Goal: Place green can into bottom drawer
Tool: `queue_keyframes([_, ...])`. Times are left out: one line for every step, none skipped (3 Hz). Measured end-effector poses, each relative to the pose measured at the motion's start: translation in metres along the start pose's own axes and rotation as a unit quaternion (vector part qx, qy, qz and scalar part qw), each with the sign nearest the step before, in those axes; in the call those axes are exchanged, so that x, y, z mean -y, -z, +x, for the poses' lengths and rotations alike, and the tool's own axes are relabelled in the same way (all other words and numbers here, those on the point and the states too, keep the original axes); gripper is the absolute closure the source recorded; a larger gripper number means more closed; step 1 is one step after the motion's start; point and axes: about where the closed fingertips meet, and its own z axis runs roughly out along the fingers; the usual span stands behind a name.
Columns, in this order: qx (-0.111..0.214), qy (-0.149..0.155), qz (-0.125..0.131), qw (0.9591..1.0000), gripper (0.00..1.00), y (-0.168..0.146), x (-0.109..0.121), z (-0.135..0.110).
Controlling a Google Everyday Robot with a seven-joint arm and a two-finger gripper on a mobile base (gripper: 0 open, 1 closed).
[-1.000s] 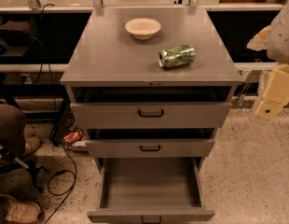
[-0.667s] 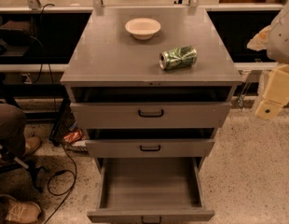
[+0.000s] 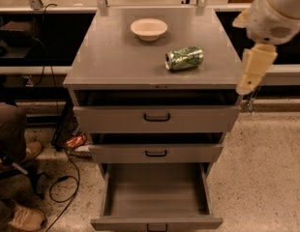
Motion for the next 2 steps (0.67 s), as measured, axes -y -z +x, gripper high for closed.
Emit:
queue_keyframes([-0.012, 0.030, 0.027, 0.9991, 0.00, -0.025, 0.046, -0.009])
queue_keyframes([-0.033, 0.038, 0.042, 0.9979, 0.00, -0.069, 0.094, -0.026])
